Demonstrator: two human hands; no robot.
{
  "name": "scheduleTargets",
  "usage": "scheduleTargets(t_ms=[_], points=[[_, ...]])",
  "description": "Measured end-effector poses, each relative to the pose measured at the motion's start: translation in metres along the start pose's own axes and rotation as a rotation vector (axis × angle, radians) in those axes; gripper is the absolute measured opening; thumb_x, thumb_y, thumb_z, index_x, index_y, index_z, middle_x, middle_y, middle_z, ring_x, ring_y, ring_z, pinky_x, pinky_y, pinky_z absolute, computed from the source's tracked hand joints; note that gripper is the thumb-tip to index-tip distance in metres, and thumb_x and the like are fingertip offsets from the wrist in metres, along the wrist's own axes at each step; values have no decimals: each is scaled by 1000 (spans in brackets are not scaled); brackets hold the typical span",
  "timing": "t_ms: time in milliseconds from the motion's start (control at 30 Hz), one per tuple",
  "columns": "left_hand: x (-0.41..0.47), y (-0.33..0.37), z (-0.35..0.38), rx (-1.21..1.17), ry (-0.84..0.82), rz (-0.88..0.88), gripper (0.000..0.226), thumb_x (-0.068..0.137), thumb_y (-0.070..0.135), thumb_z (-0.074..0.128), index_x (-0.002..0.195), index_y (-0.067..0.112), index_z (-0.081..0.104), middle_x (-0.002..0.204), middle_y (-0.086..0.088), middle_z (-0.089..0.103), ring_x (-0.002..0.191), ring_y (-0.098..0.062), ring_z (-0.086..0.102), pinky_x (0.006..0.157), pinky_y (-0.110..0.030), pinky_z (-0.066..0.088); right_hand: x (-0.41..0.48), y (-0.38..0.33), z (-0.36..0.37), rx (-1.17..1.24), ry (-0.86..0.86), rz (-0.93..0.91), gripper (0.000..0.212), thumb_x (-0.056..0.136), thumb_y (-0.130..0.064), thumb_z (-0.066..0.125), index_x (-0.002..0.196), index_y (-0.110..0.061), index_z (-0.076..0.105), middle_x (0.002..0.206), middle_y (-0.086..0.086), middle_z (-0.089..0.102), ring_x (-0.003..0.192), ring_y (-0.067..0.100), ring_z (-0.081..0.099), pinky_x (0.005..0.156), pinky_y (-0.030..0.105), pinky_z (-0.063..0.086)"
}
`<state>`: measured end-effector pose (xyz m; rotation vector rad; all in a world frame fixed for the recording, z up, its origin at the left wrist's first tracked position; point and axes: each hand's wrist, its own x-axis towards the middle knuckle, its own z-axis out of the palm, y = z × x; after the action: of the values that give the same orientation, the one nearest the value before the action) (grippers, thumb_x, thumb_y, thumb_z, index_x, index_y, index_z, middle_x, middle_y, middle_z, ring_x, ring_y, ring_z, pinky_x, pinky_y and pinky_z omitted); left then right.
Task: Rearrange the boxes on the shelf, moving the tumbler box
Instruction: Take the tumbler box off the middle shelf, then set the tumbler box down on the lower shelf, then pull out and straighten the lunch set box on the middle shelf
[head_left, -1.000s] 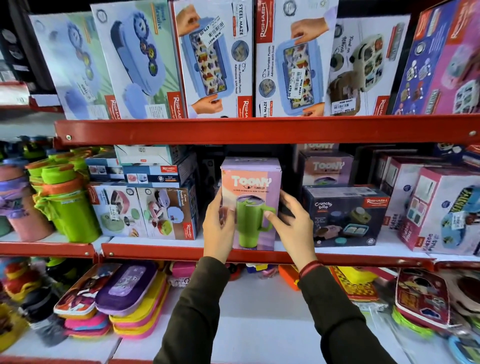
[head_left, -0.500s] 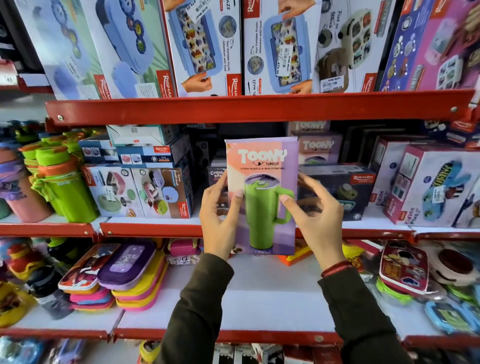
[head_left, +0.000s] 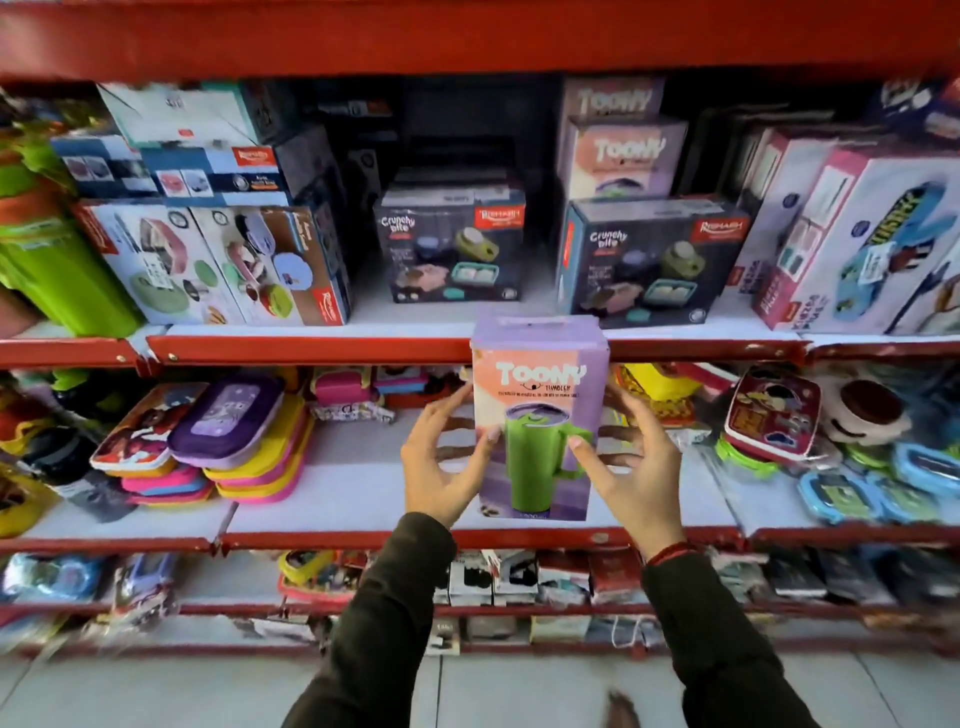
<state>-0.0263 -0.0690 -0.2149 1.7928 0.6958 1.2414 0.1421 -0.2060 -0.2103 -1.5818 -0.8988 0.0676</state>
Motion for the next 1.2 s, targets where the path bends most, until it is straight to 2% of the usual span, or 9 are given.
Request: scheduleTargets(t_ms=[67, 167, 333, 533, 700, 767, 867, 1033, 1200], points=[[-11, -12, 6, -32, -60, -120, 49, 86, 23, 77, 124, 47, 58, 122, 14, 67, 108, 2, 66, 72, -15, 57, -9, 19, 3, 37, -74, 78, 67, 81, -25, 84, 127, -60, 49, 134, -25, 62, 120, 16, 68, 88, 41, 63], [-22, -34, 16, -106, -113, -265, 48, 88, 13, 73, 124, 41, 57, 121, 20, 66, 108, 8, 66, 73, -16, 59, -17, 45, 14, 135, -147, 212, 70, 86, -1, 77, 124, -53, 51, 126, -39, 59, 116, 5, 68, 85, 26, 63], [-20, -62, 35, -111, -151, -425, 47, 91, -1, 64, 121, 32, 51, 120, 18, 61, 115, -8, 65, 82, -14, 57, -12, 82, 33, 148, -203, 333, 60, 88, 9, 70, 130, -27, 47, 134, -9, 57, 122, 20, 62, 87, 8, 53], [-14, -82, 53, -65, -96, -567, 40, 90, -14, 55, 115, 15, 45, 123, -4, 56, 120, -25, 59, 71, -3, 51, -5, 113, 49, 61, -285, 389, 63, 88, 15, 62, 128, -28, 41, 140, 2, 50, 134, 26, 54, 113, 41, 50], [-19, -92, 56, 10, -124, -539, 43, 89, -6, 62, 114, 25, 46, 123, 4, 57, 123, -22, 59, 80, -9, 53, -5, 121, 50, 93, -289, 440, 63, 89, 15, 60, 127, -29, 38, 139, -2, 47, 136, 28, 53, 90, 8, 54], [-20, -94, 55, 29, -139, -551, 43, 90, -4, 62, 115, 26, 45, 123, 5, 57, 126, -22, 57, 93, -21, 56, -5, 123, 49, 92, -295, 448, 62, 90, 13, 61, 129, -29, 39, 140, -4, 47, 137, 27, 52, 98, 20, 56], [-26, -93, 51, 136, -165, -469, 49, 90, 0, 60, 126, 29, 43, 128, 9, 53, 126, -16, 50, 113, -44, 43, -6, 116, 45, 84, -254, 442, 61, 92, 6, 62, 139, -25, 41, 143, -6, 49, 135, 21, 51, 114, 48, 46], [-5, -62, 46, 403, 51, -67, 48, 86, 3, 58, 131, 20, 52, 135, -2, 54, 127, -20, 47, 108, -37, 37, 18, 75, 26, 89, 67, 256, 48, 92, 3, 62, 134, -19, 51, 135, -3, 55, 124, 21, 59, 108, 43, 51], [54, 7, 70, 408, 101, 226, 50, 86, 12, 59, 133, 25, 50, 141, 0, 51, 134, -16, 42, 107, -31, 26, 82, 21, -1, 96, 303, -42, 43, 91, -1, 62, 128, -22, 54, 130, 0, 54, 123, 17, 56, 108, 39, 49]])
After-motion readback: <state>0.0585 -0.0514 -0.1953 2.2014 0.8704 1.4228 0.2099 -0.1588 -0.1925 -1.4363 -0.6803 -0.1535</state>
